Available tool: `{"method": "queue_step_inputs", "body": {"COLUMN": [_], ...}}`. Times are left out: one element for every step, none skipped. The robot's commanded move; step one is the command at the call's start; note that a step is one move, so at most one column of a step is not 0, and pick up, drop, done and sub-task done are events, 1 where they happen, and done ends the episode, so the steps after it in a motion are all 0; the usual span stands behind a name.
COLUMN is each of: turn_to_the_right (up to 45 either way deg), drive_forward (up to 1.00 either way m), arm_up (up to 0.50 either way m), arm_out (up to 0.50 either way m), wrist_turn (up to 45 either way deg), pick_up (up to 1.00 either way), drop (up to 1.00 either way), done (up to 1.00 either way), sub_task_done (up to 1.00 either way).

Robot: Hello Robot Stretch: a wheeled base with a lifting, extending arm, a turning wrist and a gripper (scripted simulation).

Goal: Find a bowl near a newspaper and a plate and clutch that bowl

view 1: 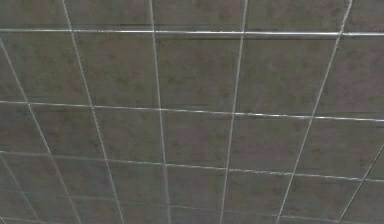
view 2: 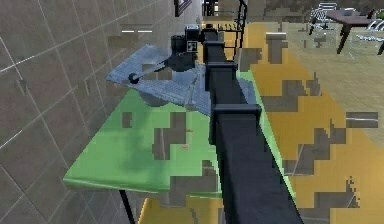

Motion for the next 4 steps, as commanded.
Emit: {"method": "queue_step_inputs", "body": {"turn_to_the_right": [0.0,0.0,0.0,0.0], "drive_forward": [0.0,0.0,0.0,0.0], "arm_up": [0.0,-0.1,0.0,0.1], "arm_out": [0.0,0.0,0.0,0.0], "wrist_turn": [12.0,0.0,0.0,0.0], "pick_up": [0.0,0.0,1.0,0.0], "drop": [0.0,0.0,0.0,0.0], "done": [0.0,0.0,0.0,0.0], "sub_task_done": [0.0,0.0,0.0,0.0]}}
